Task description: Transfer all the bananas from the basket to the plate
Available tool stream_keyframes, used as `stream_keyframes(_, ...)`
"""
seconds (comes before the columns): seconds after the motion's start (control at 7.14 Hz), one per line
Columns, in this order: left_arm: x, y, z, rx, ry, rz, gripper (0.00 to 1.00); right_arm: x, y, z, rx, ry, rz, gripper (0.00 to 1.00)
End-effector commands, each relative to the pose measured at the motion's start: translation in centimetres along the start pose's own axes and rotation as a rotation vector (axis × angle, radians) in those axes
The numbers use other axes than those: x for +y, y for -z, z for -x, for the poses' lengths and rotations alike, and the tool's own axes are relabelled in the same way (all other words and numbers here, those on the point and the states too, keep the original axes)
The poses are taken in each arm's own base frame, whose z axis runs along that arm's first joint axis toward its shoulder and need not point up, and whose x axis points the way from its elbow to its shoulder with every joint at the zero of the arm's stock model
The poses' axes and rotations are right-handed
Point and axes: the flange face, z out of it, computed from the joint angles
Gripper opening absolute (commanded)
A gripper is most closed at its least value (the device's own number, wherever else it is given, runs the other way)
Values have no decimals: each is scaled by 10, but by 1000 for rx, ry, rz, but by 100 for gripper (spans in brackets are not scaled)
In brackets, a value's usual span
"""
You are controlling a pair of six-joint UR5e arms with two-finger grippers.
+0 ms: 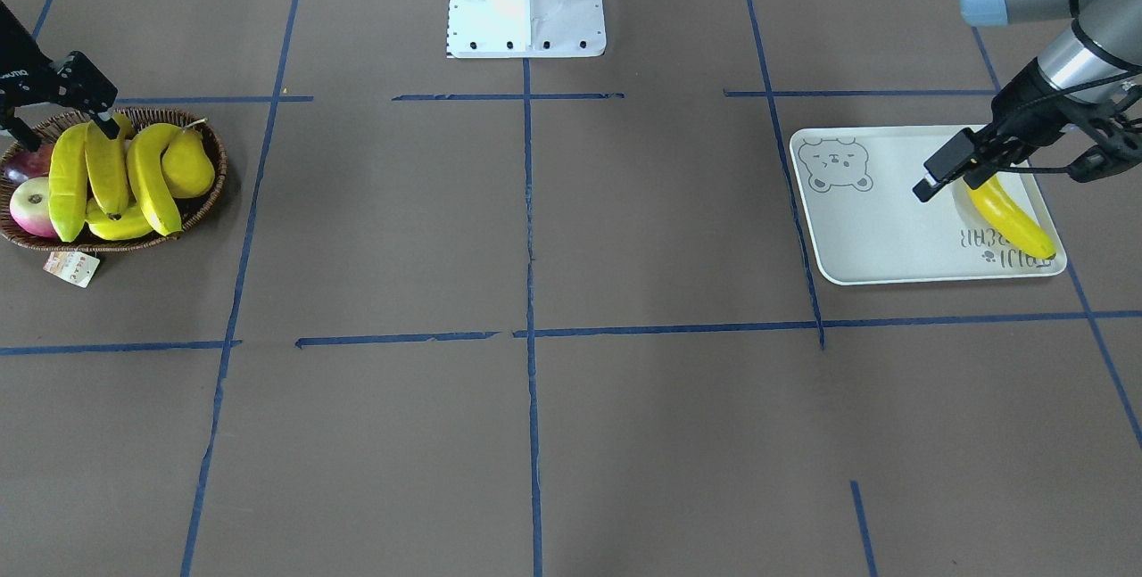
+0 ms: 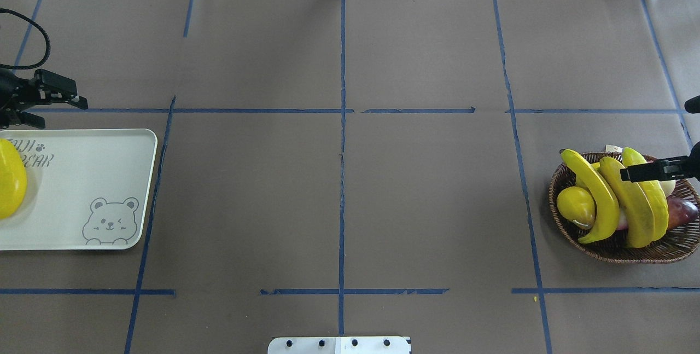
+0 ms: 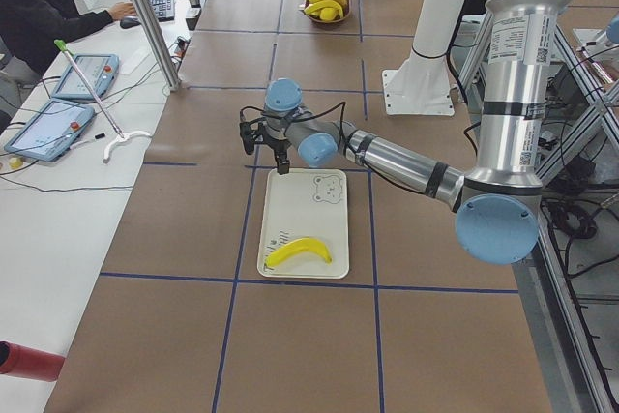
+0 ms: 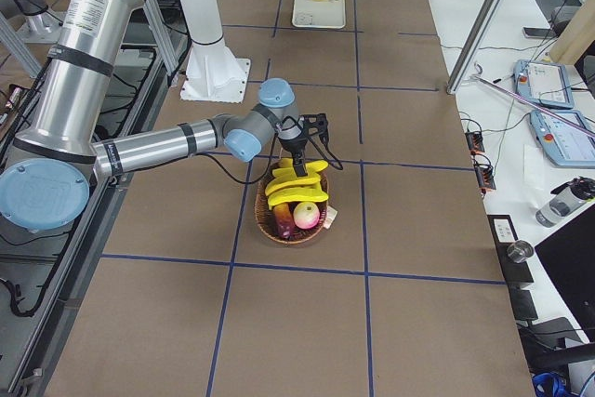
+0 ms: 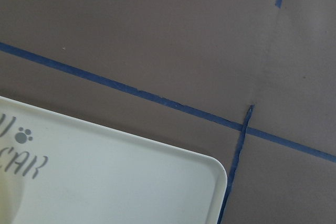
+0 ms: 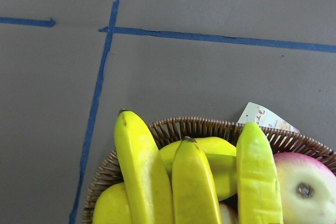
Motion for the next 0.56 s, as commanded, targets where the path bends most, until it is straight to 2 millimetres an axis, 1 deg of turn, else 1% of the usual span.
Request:
stream_keyframes(0.0,5,-4,-13,9,-1,12,100,17,-15,1,13,22,49,84)
stream_keyframes(0.14,6,-5,-15,11,-4,12,100,29,-26,6,17,48,85,84)
stream_keyframes(0.28,6,-5,-15,11,-4,12,100,35,-31,7,31,59,89,84)
stream_keyframes(0.42,6,-5,-15,11,-4,12,100,45,-36,7,39,77,116,83)
